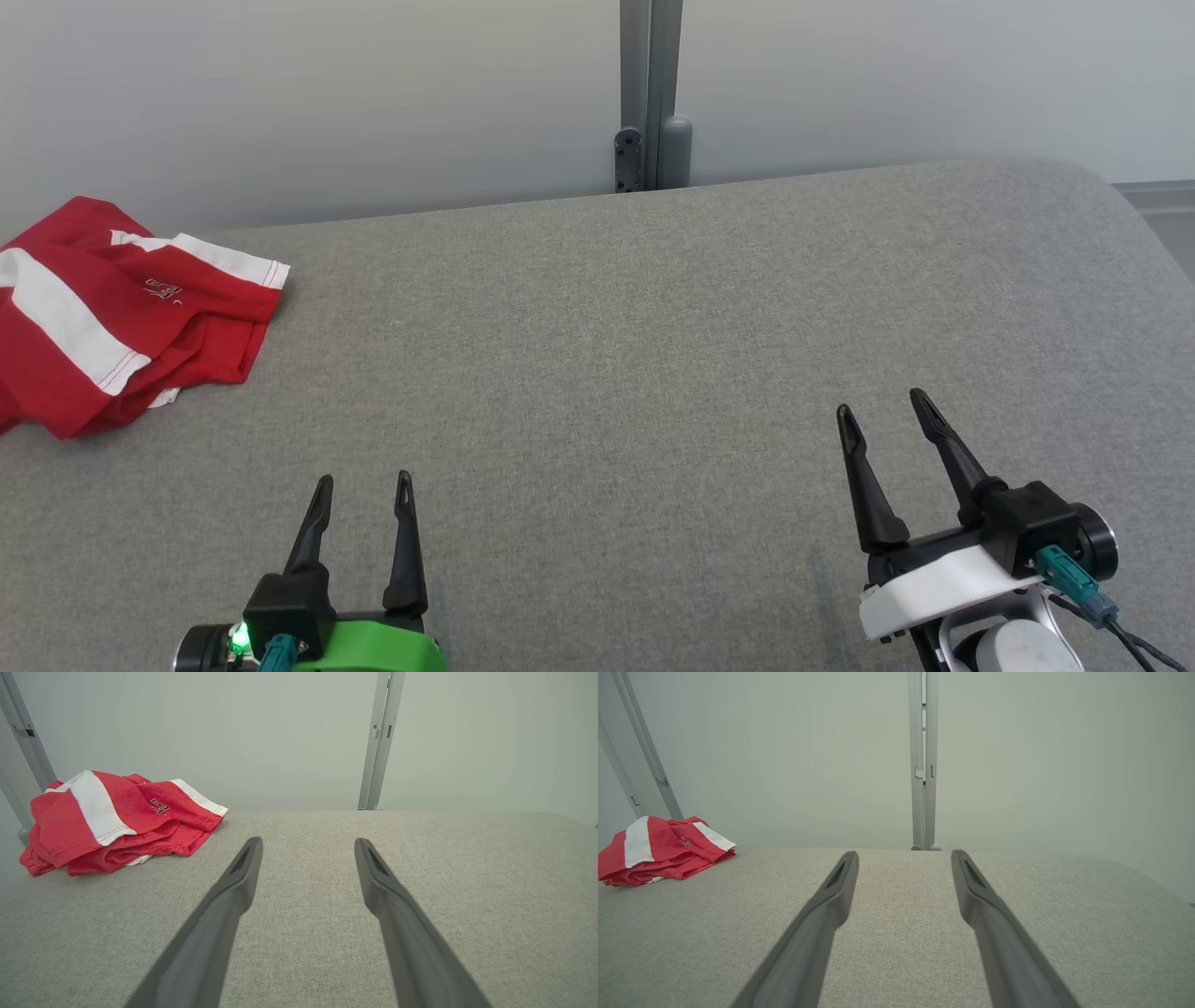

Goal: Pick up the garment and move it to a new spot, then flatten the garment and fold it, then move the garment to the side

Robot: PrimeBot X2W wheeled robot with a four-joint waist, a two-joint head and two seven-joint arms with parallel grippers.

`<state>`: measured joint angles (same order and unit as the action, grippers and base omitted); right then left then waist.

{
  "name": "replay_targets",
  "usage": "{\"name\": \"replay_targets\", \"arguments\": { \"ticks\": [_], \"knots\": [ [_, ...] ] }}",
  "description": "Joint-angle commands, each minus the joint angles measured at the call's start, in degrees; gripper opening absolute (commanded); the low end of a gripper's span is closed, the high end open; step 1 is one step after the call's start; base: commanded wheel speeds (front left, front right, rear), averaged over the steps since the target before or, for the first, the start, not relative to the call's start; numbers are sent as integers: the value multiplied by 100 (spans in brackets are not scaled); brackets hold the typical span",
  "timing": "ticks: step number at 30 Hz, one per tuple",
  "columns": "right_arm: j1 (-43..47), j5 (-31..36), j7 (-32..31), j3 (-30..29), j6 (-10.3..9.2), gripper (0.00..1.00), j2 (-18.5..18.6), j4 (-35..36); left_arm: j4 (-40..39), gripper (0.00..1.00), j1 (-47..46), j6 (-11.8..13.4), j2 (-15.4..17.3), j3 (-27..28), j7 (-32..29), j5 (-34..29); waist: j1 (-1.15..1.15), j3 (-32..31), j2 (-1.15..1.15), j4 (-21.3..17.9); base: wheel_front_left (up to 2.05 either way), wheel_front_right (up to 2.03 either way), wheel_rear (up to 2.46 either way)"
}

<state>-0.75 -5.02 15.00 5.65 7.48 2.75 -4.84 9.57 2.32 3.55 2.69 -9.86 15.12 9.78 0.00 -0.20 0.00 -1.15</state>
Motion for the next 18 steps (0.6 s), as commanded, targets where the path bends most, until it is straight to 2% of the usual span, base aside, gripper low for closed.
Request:
{"name": "replay_targets", "arguments": {
  "ticks": [1, 11, 18],
  "knots": [
    [1, 12, 28, -5, 2, 100, 24, -7, 5, 100, -6, 31, 36, 6, 6, -3, 0, 2, 0, 1, 0, 0, 0],
    [37, 10, 28, -66, 2, 100, 23, 37, 6, 100, -71, 40, 36, -5, 6, -3, 0, 8, 0, 131, 0, 0, 0],
    [96, -19, 25, -55, 2, 100, 22, 110, -31, 100, -101, 43, 36, -22, 5, -27, 0, -17, 0, 750, 0, 0, 0]
  ]
}}
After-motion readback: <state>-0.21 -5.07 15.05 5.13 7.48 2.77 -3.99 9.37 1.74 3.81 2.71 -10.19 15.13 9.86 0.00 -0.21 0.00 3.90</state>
